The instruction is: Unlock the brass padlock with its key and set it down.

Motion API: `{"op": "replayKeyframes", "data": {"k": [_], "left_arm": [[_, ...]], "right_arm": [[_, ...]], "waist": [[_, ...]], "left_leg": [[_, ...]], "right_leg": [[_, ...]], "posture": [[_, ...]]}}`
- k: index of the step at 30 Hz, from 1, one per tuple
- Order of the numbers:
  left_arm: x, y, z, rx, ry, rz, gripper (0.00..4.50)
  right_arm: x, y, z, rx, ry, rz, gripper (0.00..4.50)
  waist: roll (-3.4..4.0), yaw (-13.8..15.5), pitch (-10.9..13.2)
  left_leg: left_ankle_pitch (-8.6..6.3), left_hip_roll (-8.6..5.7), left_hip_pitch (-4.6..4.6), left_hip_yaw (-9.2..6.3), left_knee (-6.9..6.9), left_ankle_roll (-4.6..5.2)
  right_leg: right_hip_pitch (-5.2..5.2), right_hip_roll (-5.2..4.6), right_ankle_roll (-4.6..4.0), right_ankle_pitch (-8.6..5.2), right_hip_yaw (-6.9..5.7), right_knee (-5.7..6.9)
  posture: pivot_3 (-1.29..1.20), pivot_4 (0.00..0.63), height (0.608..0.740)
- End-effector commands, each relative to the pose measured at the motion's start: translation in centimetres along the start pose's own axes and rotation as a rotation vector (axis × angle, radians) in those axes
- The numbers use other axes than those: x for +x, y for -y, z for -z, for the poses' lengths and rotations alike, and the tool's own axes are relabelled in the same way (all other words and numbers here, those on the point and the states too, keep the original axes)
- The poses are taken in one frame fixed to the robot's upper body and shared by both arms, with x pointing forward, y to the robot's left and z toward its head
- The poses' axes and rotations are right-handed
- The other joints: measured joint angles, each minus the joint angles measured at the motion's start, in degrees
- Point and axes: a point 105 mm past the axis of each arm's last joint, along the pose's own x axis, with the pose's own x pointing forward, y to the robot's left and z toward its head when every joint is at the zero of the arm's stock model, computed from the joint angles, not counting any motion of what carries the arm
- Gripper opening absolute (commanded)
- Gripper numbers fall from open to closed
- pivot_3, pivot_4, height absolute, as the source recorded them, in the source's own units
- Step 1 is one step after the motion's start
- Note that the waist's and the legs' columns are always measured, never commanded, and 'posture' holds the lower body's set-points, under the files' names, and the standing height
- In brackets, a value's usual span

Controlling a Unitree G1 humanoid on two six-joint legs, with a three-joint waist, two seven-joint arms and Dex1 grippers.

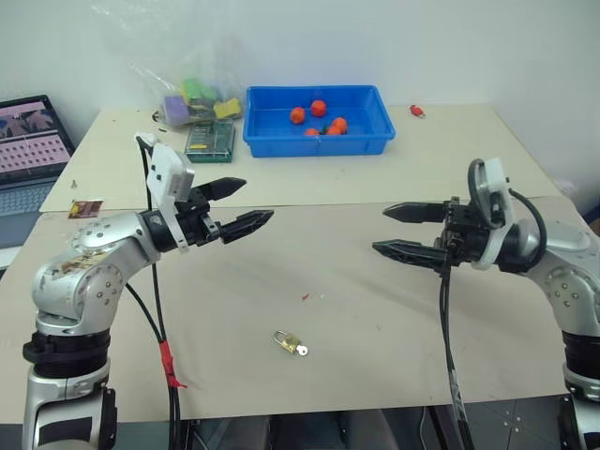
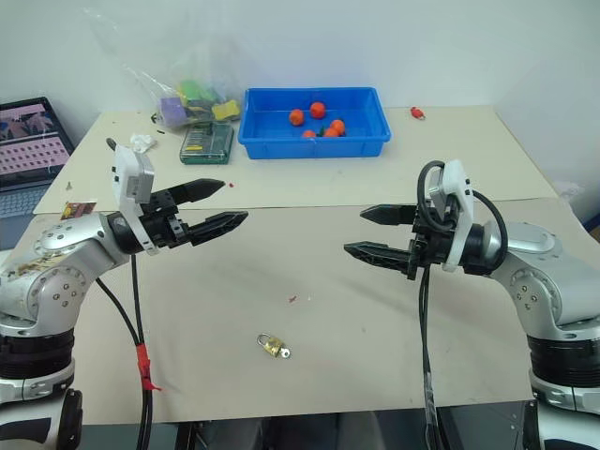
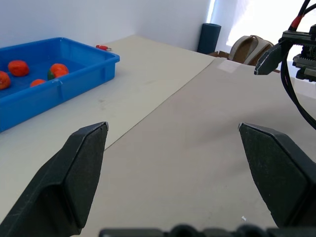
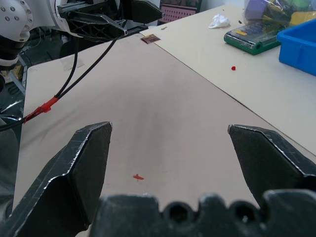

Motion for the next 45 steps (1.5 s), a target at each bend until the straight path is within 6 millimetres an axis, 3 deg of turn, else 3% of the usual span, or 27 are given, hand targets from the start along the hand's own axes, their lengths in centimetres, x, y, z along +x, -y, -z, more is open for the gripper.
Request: {"op": "replayKeyframes", "data": {"k": [1,9,13,16,18,23,27,32,37,45], "left_arm": [[0.1,0.2,-0.6,0.052,0.031,-0.012,4.50],[0.4,0.3,0.8,0.080,-0.021,0.048,4.50],[0.6,2.0,2.4,0.126,-0.086,0.231,4.50],[1.2,2.6,3.5,0.353,-0.132,0.344,4.50],[1.4,3.8,4.7,0.413,-0.165,0.458,4.50],[2.7,6.2,8.7,0.421,-0.202,0.680,4.50],[3.5,7.5,10.0,0.407,-0.184,0.774,4.50],[3.8,8.1,11.9,0.518,-0.204,0.883,4.50],[4.3,7.9,12.0,0.511,-0.185,0.913,4.50],[3.1,8.9,12.5,0.537,-0.183,1.033,4.50]], "right_arm": [[0.1,0.2,-0.9,-0.058,0.024,0.011,4.47],[0.1,0.3,-0.3,-0.064,0.003,0.037,4.47],[0.5,-0.2,0.5,-0.065,-0.029,0.038,4.47],[0.3,-0.3,1.0,-0.068,-0.047,0.065,4.47],[0.0,-0.3,1.2,-0.056,-0.047,0.096,4.47],[-1.1,-0.9,1.8,-0.053,-0.054,0.183,4.47],[-2.2,-1.1,2.1,-0.058,-0.065,0.267,4.47],[-3.5,-2.0,2.6,-0.048,-0.085,0.349,4.47],[-4.2,-2.4,2.9,-0.037,-0.098,0.398,4.47],[-4.7,-2.3,3.1,-0.037,-0.112,0.439,4.47]], "waist": [[0.00,0.0,0.0],[0.00,0.1,0.0],[0.00,0.0,0.0],[0.00,0.1,0.0],[0.00,0.2,0.0],[0.00,0.4,0.0],[-0.01,0.5,0.0],[0.01,0.6,0.0],[0.00,0.8,0.0],[0.00,0.6,0.0]], "left_leg": [[0.00,0.00,0.00,0.00,0.00,0.00],[0.00,0.00,0.00,0.06,0.00,-0.01],[0.00,0.00,0.00,0.23,0.00,0.00],[0.00,0.01,0.00,0.36,0.00,0.01],[0.00,0.01,-0.01,0.46,0.00,0.00],[-0.04,0.06,-0.02,0.54,0.00,0.06],[-0.05,0.08,-0.06,0.59,0.06,0.10],[-0.08,0.14,-0.02,0.70,0.06,0.14],[-0.09,0.19,0.01,0.81,0.11,0.16],[-0.11,0.21,0.02,0.84,0.13,0.20]], "right_leg": [[0.00,0.00,0.00,0.00,0.00,0.00],[0.01,0.00,-0.02,0.01,-0.01,-0.01],[0.02,0.01,-0.02,0.01,-0.01,-0.01],[0.02,0.01,-0.02,0.01,-0.01,-0.01],[0.02,0.01,-0.03,0.01,-0.01,-0.04],[0.03,0.01,-0.04,0.02,-0.01,-0.05],[0.03,0.01,-0.04,0.03,-0.01,-0.06],[0.05,0.04,-0.04,0.03,0.00,-0.04],[0.08,0.05,-0.06,0.04,0.05,-0.04],[0.12,0.08,-0.05,0.05,0.05,-0.02]], "posture": [[0.00,0.150,0.740],[0.00,0.150,0.740],[0.00,0.150,0.740],[0.00,0.150,0.740],[0.00,0.150,0.740],[0.00,0.150,0.740],[0.00,0.150,0.740],[0.00,0.150,0.740],[0.00,0.150,0.740],[0.00,0.150,0.740]]}}
